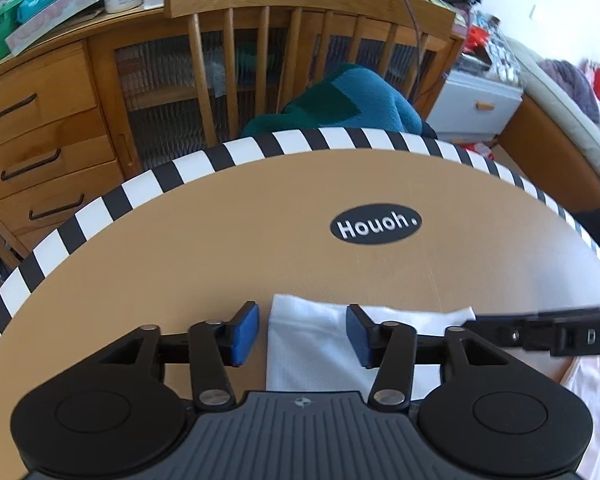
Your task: Fold clothes
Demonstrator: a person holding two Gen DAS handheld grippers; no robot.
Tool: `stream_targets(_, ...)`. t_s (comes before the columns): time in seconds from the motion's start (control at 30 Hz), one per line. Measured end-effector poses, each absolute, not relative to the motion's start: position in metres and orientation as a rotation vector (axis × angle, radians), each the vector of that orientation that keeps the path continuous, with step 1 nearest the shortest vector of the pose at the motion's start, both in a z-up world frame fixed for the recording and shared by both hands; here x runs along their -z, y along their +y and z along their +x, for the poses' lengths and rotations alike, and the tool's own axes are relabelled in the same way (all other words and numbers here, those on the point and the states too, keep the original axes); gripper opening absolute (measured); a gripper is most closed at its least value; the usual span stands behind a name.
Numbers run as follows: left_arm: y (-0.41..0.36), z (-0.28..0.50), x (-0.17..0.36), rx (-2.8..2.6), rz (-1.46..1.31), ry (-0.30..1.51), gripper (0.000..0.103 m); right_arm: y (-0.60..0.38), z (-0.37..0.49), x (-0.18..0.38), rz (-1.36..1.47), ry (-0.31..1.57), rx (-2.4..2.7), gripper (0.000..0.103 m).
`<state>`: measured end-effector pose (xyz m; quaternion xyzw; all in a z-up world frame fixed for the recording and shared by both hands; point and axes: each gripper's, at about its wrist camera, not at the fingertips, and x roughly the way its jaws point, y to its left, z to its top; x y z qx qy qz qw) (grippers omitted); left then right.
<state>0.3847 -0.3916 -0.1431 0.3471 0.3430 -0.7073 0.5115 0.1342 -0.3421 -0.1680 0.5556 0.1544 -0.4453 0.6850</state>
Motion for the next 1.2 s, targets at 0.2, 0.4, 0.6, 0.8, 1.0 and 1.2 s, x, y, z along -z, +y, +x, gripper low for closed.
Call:
stream_targets(0.2,-0.400,0.384,0.143,1.693,0.837,0.859,0.024,-0.342,0.137,0.169,1.225,0.366,0.994,0.005)
stream_targets(0.4,-0.402,0.388,0.143,1.676,0.843,0.868,0.006,-0.341,0.140,0.167,1.193,0.389,1.001,0.004)
stream_targets(0.6,-0.391,0.378,0.140,1.661,0.872,0.780,0.005,-0.337,0.149,0.163,1.137,0.413,1.016,0.004)
stream_targets(0.8,-0.374,0.382,0.120,1.651,0.836,0.754,0.005,-0.330,0.149,0.148,1.112,0.376,1.003,0.004)
stream_targets(1.0,-0.332,0.388,0.082,1.661,0.790,0.710,0.005,-0.306,0.149,0.113,1.055,0.344,0.958,0.004)
stream_targets(1.2,-0.263,0.399,0.050,1.693,0.715,0.711,0.005,-0.254,0.149,0.087,1.007,0.351,0.921,0.004)
